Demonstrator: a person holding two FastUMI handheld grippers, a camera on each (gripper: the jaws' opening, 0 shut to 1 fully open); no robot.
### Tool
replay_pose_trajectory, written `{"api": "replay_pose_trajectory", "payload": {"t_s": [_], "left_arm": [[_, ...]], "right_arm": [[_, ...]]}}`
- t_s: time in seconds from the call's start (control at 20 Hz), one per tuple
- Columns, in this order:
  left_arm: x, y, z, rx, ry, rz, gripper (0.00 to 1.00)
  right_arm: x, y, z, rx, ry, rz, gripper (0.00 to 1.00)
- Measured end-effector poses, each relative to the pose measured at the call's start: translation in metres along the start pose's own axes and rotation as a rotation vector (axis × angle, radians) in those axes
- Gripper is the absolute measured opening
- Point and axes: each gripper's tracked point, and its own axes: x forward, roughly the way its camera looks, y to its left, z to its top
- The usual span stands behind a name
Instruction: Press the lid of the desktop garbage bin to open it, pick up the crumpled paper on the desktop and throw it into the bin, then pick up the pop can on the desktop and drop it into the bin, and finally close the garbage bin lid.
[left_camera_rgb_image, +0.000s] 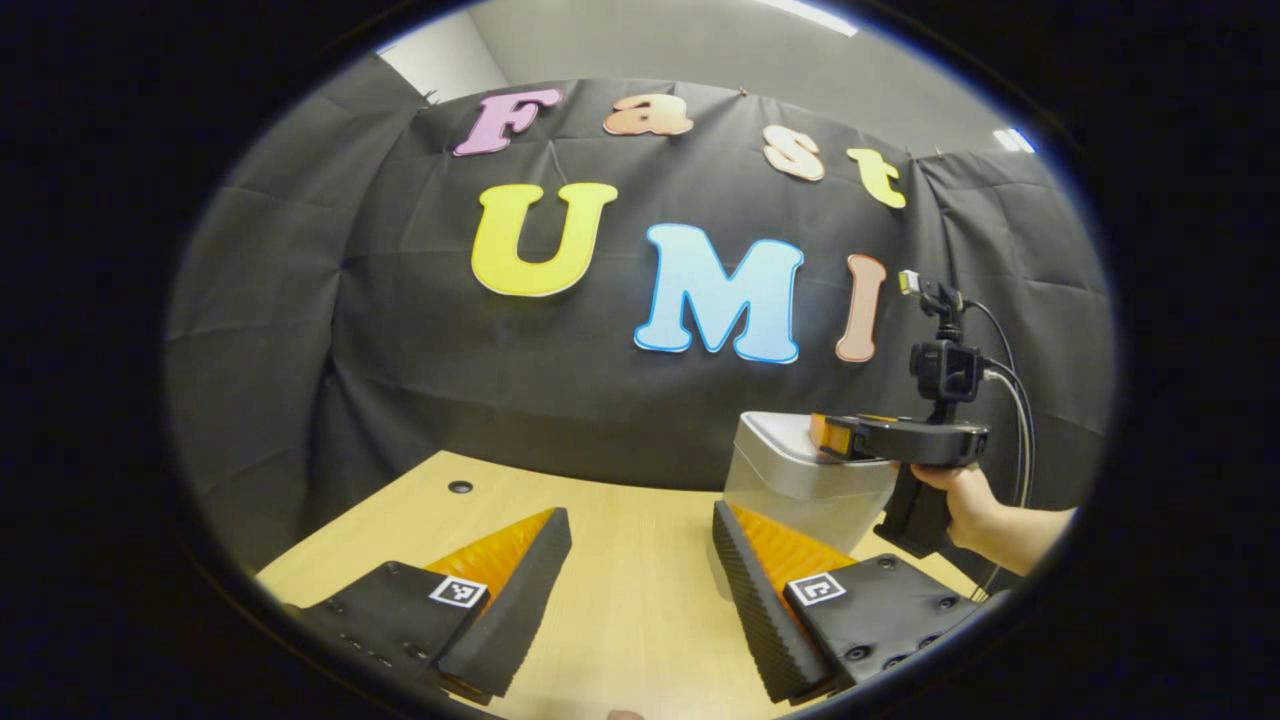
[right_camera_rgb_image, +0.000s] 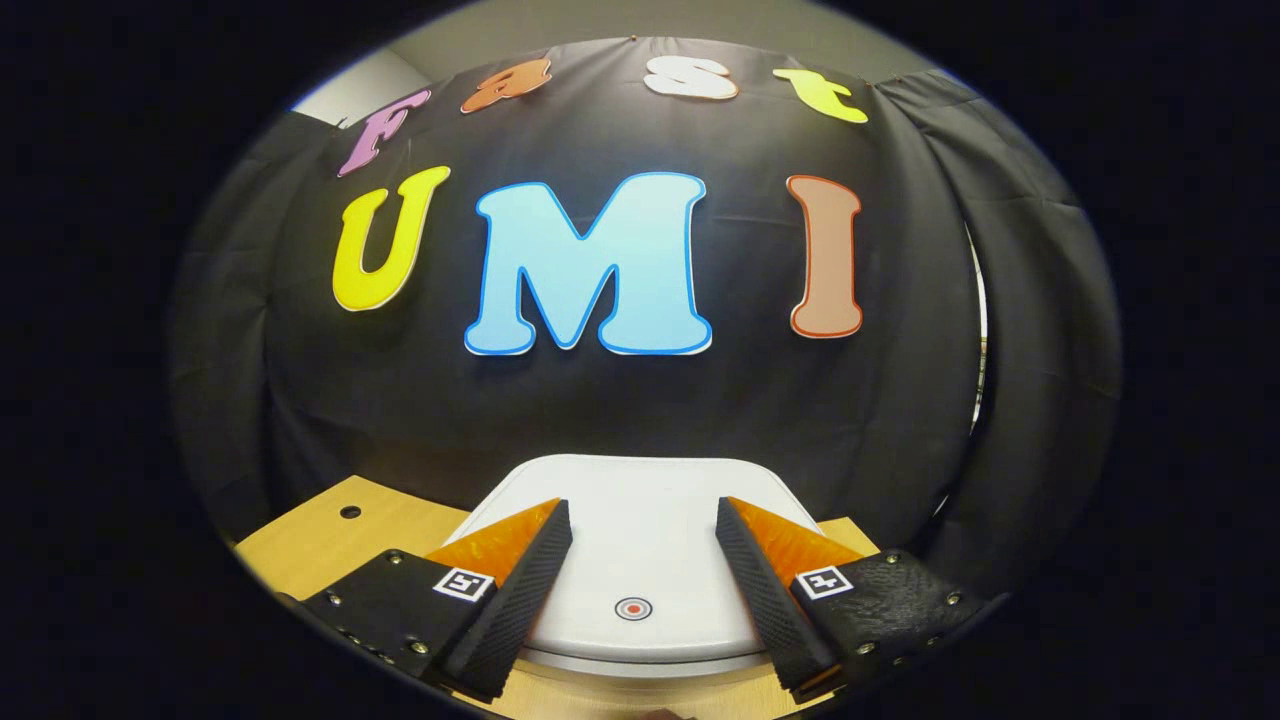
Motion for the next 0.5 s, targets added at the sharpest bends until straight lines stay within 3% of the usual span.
{"api": "replay_pose_trajectory", "payload": {"t_s": [0.5], "left_arm": [[0.0016, -0.0089, -0.0029, 0.004, 0.01, -0.023, 0.95]], "right_arm": [[0.0023, 0.0, -0.0035, -0.01, -0.048, 0.01, 0.95]]}}
